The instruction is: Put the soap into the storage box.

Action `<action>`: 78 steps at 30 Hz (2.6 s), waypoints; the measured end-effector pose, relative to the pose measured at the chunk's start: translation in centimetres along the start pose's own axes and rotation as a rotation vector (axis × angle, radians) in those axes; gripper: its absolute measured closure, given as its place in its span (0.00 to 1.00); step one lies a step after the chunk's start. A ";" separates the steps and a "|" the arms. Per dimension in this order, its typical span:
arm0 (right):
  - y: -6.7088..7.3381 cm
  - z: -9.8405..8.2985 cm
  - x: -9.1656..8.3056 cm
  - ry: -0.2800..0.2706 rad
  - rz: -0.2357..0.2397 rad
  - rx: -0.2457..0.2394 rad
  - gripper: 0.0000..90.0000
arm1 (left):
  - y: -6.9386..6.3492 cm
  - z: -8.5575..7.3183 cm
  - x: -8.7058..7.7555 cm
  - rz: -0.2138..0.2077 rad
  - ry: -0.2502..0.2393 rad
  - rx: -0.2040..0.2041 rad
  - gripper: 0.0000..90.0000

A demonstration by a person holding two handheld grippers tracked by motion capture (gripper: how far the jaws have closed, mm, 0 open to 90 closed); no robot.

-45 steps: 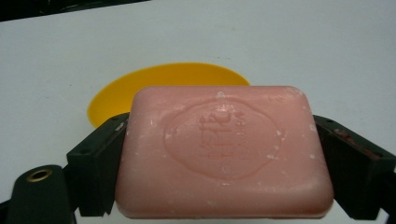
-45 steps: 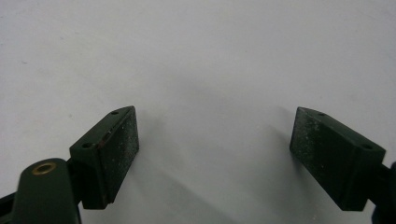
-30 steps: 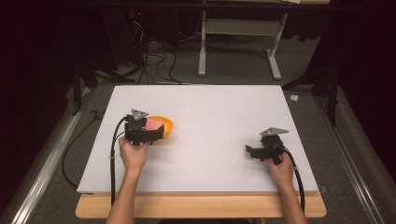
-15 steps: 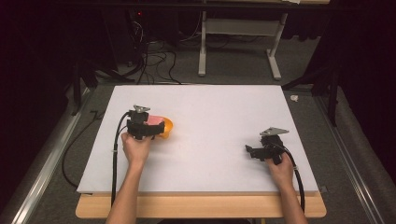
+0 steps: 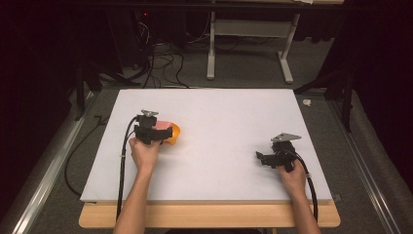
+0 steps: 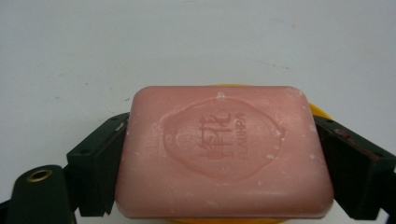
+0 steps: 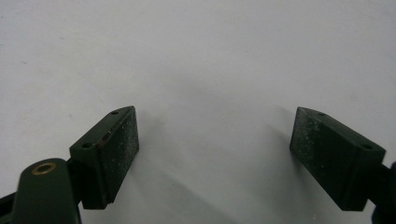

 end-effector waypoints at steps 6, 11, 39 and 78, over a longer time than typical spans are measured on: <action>0.0 0.0 0.0 -0.001 0.000 -0.002 0.18 | -0.4 0.1 0.3 0.004 0.009 0.017 0.15; 0.0 0.0 0.0 -0.001 0.000 -0.002 0.18 | -0.8 -0.2 0.9 0.010 0.029 0.023 0.15; 0.0 0.0 0.0 -0.001 0.000 -0.002 0.18 | -1.1 -1.3 2.0 0.020 0.071 0.016 0.15; 0.0 0.0 0.0 0.000 0.000 0.002 0.18 | -3.1 0.9 -3.5 -0.083 -0.105 0.108 0.18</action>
Point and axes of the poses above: each handheld gripper's, and its own axes: x roughly forward along the jaws, z roughly out of its top, y roughly to its left, the point moved 3 cm from there along x, roughly forward along the jaws, and after that the axes turned 14 degrees about -y, right-handed, at the moved point
